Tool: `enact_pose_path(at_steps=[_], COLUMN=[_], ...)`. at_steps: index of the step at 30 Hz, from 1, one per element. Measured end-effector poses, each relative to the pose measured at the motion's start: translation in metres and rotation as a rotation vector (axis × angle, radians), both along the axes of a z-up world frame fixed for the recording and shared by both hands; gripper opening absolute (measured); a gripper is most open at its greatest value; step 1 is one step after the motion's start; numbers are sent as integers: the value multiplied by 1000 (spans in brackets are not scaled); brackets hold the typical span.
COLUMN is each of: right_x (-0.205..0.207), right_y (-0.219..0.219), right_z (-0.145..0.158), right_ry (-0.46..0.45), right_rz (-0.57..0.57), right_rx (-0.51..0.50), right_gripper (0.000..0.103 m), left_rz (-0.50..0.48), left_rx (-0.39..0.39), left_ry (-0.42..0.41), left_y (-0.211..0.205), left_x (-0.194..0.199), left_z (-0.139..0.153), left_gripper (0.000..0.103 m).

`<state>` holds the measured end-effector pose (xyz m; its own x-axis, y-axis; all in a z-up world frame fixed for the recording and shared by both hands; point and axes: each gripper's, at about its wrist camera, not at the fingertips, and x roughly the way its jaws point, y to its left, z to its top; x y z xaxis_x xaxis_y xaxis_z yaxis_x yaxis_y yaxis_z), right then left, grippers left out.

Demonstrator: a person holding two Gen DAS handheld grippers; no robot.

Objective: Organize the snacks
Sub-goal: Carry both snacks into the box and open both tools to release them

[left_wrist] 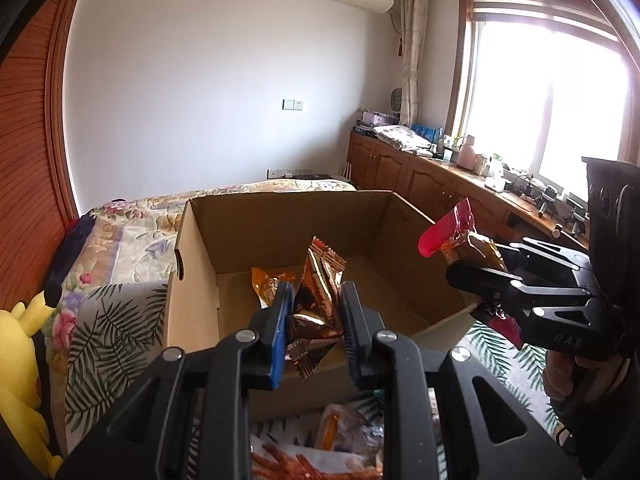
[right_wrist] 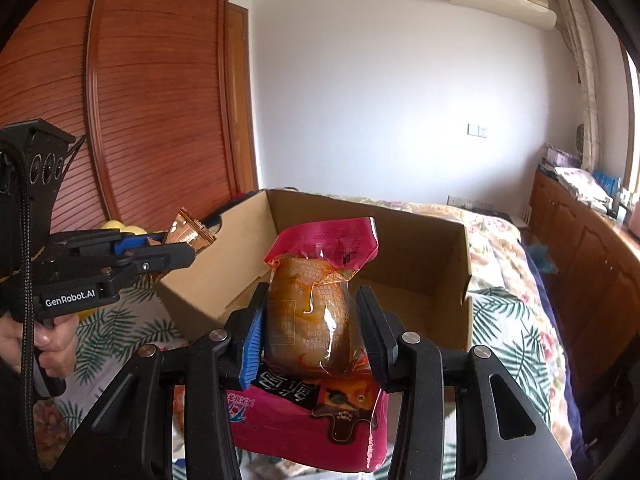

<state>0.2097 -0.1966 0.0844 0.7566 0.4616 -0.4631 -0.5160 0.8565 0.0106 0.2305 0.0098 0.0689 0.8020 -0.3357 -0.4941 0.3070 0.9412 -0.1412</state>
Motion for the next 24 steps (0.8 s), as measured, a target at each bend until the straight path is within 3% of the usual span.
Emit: enact_pose_path(at_steps=[10,24], right_x=[37,60], right_y=[11,27], right_z=[-4,-27], right_ry=[8,87], right_rz=[-6,2], right_rx=[-28,-52], right_gripper=[43,44], left_rz=[11,8], left_rx=[23,44], left_ry=[27,80], left_y=[0,-10], left_x=[39,55], left_z=[-9,-27], left_gripper=[22,26])
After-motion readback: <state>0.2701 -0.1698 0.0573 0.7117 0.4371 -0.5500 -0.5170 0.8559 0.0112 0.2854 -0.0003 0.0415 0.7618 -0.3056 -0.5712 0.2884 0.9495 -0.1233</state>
